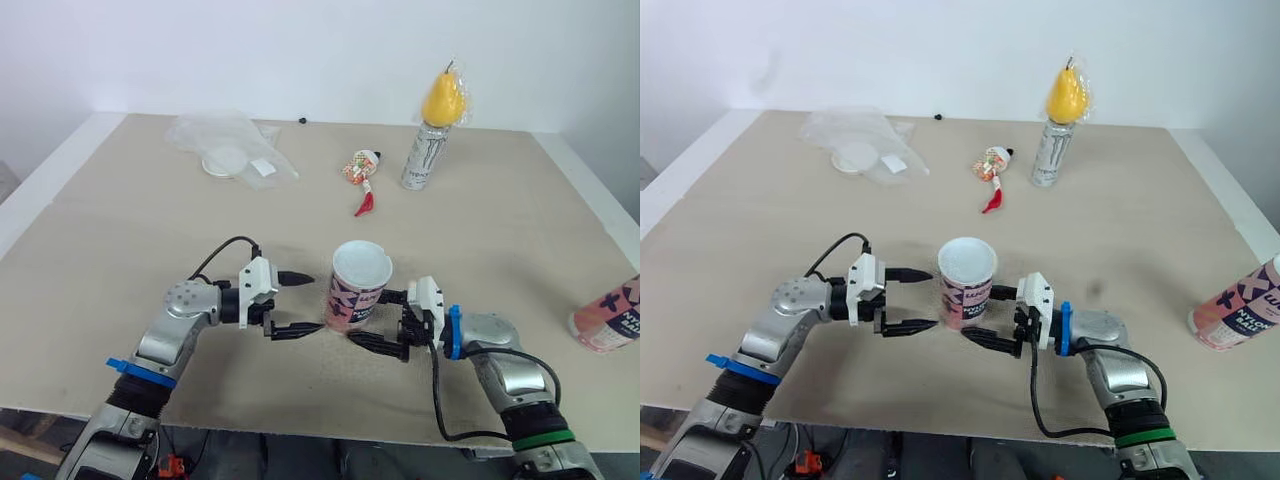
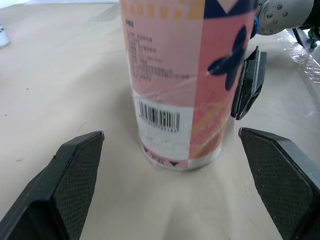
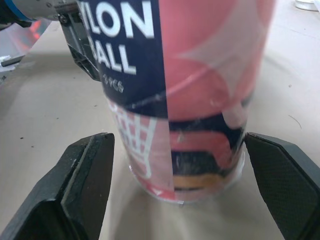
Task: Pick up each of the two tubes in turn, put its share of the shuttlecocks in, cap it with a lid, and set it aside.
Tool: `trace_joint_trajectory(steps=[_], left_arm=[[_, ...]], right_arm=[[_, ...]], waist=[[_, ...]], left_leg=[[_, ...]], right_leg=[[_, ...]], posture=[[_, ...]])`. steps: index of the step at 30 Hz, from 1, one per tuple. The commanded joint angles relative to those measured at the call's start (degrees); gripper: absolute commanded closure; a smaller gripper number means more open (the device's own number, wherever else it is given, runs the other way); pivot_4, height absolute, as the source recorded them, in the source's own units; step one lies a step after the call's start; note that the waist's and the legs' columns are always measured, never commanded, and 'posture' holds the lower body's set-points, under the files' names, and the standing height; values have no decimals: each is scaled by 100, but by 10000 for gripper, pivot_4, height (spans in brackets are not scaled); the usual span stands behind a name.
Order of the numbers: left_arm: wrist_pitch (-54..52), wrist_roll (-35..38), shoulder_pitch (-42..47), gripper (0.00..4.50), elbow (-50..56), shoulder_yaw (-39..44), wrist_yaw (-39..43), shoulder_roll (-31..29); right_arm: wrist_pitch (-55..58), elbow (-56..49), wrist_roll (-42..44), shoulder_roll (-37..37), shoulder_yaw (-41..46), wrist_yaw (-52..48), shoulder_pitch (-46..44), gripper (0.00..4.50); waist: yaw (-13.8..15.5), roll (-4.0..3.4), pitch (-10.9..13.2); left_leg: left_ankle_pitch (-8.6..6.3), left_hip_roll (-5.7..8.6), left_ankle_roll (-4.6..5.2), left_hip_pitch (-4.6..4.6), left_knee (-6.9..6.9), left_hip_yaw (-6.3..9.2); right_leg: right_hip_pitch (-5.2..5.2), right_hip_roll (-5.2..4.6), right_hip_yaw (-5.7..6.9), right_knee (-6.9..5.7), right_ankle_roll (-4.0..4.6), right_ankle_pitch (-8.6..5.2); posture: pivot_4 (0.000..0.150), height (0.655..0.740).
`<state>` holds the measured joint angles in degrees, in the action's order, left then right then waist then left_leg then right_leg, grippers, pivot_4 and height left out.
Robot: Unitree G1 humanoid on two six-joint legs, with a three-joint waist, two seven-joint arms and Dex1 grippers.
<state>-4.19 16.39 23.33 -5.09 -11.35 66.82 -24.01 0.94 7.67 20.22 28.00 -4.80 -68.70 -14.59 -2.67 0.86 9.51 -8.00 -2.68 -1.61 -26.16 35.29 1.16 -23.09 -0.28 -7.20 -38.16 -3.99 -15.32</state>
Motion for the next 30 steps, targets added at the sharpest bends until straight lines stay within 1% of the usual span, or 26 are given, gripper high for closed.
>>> trace_joint_trajectory(steps=[1, 13, 21, 30], left_arm=[[50, 97, 3, 0, 291, 61, 32, -50], [47, 167, -135, 0, 370, 92, 28, -104], [74, 166, -175, 0, 416, 107, -20, -115], [67, 165, -168, 0, 441, 124, -32, -153]], right_arm=[[-137, 6, -27, -103, -71, -7, -134, 656], [32, 36, -9, -427, -216, 120, -282, 656], [-157, 192, -150, -590, -346, 63, -374, 656], [-646, 676, -357, -782, -559, -64, -560, 656]], waist=[[-1, 0, 0], [-1, -1, 0], [-2, -1, 0], [-3, 0, 0]], left_leg=[[0, 0, 0, 0, 0, 0], [0, -1, 0, 2, 1, 0], [1, -1, -1, 2, 1, -1], [1, -5, -1, 10, 1, -2]], right_leg=[[0, 0, 0, 0, 0, 0], [0, 1, 0, -3, 0, 3], [0, 1, 0, -3, 2, 3], [4, 5, 0, -5, 5, 5]], posture=[[1500, 7400], [1500, 7400], [1500, 7400], [1500, 7400]])
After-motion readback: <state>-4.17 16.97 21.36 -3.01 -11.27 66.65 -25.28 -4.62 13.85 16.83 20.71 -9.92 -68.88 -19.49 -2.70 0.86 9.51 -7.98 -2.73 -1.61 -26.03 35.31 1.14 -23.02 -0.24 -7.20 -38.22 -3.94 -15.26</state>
